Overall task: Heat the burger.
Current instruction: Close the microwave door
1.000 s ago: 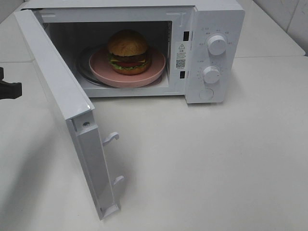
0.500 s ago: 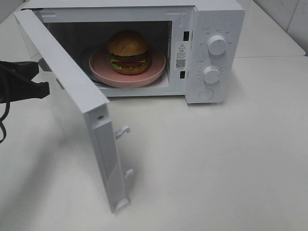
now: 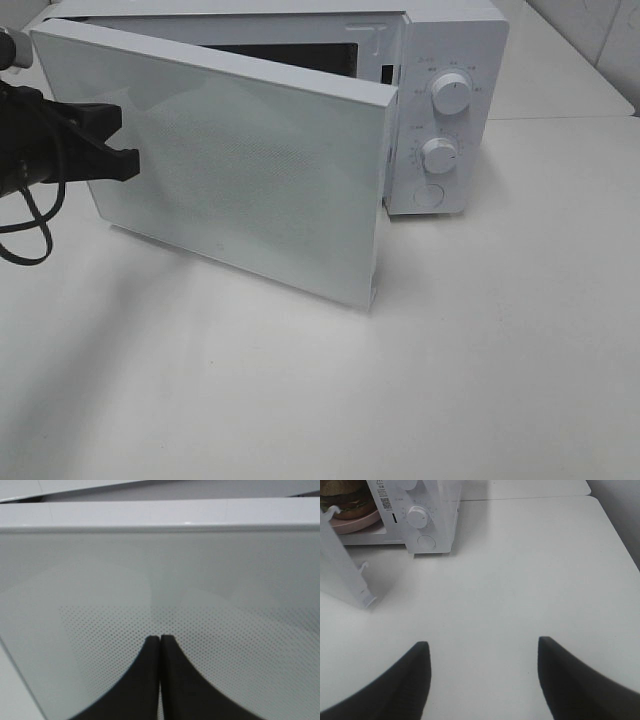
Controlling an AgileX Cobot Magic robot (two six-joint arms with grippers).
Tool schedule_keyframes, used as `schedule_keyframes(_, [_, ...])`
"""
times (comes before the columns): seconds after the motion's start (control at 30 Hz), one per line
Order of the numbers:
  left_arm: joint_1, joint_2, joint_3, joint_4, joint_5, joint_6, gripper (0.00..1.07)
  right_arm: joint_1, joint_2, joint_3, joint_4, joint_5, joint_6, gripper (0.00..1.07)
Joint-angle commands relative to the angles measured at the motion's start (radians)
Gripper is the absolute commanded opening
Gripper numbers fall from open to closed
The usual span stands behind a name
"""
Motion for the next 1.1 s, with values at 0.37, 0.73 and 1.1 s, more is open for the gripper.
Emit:
schedule_keyframes(0.37, [-0.008, 0.082, -0.114, 0.078, -0.008, -0.104, 0.00, -0.001, -0.020, 0.004, 0.000, -0.012, -0.010, 0.61])
schedule_keyframes(0.73, [-0.093, 0.180, -0.270, 0.078, 0.125, -0.092, 0.00, -0.001, -0.020, 0.004, 0.000, -0.012, -0.010, 0.61])
schedule_keyframes(1.1, [-0.195, 0.274, -0.487, 0.075, 0.287, -0.091, 0.00, -0.001, -0.020, 0.004, 0.000, -0.012, -0.010, 0.61])
